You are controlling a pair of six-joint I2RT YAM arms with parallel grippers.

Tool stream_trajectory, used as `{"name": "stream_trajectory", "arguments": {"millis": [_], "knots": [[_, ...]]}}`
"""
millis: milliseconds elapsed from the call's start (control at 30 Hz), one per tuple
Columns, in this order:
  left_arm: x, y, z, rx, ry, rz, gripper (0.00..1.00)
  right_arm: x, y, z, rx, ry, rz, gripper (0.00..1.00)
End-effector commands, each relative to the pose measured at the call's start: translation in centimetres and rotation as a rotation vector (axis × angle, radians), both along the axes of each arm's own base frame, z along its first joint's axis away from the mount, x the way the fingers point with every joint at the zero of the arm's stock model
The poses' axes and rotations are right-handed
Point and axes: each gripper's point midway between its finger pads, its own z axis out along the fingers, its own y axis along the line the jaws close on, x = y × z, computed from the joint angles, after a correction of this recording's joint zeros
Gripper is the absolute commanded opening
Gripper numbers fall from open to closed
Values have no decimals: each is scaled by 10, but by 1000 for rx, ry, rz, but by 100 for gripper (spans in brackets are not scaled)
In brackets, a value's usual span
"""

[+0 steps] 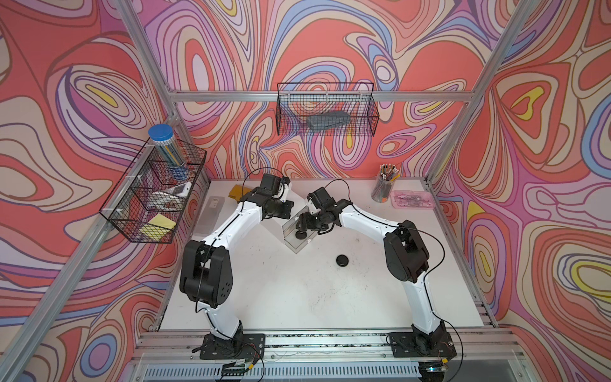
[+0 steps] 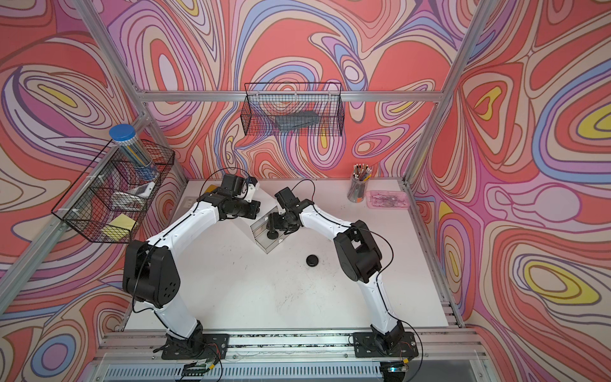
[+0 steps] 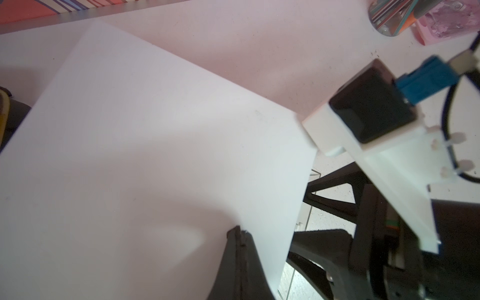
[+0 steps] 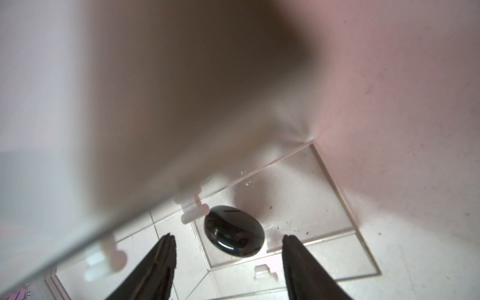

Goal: Put the bluetooth earphones in the drawer according to color
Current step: Place the bluetooth earphone in the drawer, then pick up the Bluetooth earphone from the center of the board.

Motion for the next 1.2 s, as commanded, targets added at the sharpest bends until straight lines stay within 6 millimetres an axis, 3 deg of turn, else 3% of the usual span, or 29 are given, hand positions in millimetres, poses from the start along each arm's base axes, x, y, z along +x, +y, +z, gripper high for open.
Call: {"name": "stream_trajectory", "arguments": {"millis": [0, 367, 600, 900, 1167], "knots": [[-41, 9, -54, 75, 243, -9, 0, -5, 0, -19, -22, 30, 3, 69], [-41, 8, -55, 74, 243, -8, 0, -6, -17, 13, -54, -64, -14, 79], [-41, 8, -55, 73, 244, -9, 0, -18, -43, 34, -104, -126, -25, 86], [-41, 8, -54, 69, 244, -9, 0, -57, -97, 12, -259, -57, -39, 88], [-41, 8, -55, 71, 246, -6, 0, -83, -132, 3, -366, -16, -61, 91]]}}
